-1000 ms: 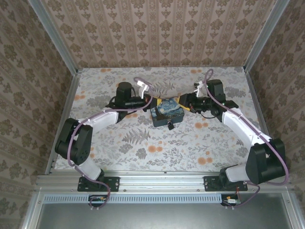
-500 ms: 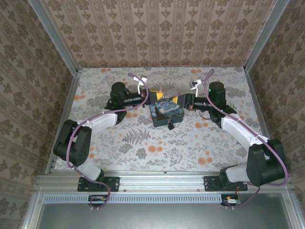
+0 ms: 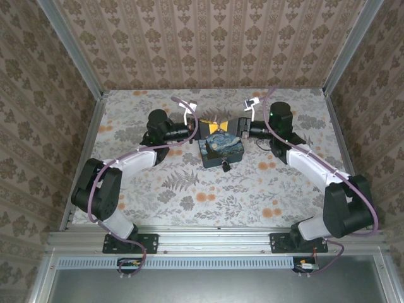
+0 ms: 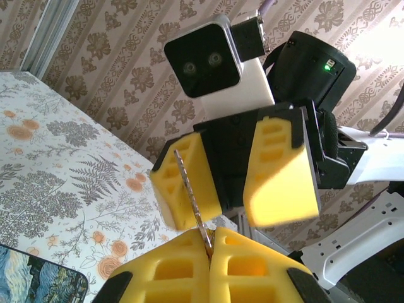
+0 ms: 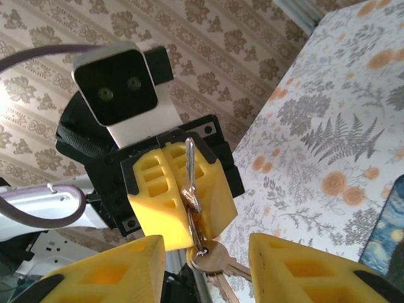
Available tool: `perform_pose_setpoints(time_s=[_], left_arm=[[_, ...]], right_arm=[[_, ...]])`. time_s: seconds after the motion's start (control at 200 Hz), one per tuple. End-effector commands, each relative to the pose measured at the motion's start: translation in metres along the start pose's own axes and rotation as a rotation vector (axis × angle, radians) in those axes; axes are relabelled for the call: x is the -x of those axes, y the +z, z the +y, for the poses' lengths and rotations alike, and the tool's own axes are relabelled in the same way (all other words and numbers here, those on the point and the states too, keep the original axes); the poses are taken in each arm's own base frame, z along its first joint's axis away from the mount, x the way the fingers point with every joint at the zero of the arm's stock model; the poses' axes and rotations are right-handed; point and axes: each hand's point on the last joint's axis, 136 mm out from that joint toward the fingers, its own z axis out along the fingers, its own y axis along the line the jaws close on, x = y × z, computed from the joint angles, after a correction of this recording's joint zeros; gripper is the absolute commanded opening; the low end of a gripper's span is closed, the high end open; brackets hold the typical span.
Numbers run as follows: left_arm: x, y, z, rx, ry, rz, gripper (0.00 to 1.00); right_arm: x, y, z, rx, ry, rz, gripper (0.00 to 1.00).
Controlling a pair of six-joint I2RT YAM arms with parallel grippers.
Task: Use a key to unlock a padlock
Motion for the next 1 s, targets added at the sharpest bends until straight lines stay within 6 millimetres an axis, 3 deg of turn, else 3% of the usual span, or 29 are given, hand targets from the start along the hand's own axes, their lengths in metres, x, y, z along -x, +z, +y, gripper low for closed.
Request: perform_pose_setpoints(time_s=[0.0, 0.445, 0.72, 0.75, 0.995], left_arm=[[0.011, -0.002, -0.020, -0.043, 0.046, -0.022, 0.00], [0.012, -0.003, -0.027, -0.044, 0.042, -0.031, 0.00], [0.015, 0.000, -0.028, -0.048, 0.042, -0.032, 0.00], [0.014, 0.001, -0.029, -0.054, 0.042, -0.027, 0.00], [0.010, 0.006, -0.029, -0.068, 0.036, -0.004, 0.00]], right_arm=[[0.003, 0.007, 0.007, 0.034, -0.042, 0.014, 0.36], [-0.010, 0.008, 0.010, 0.043, -0.034, 0.017, 0.27], [-0.013, -0.001, 0.005, 0.015, -0.024, 0.004, 0.23], [-0.009, -0.005, 0.017, 0.026, -0.048, -0.007, 0.23], [0.017, -0.021, 0.021, -0.008, -0.062, -0.098, 0.34]])
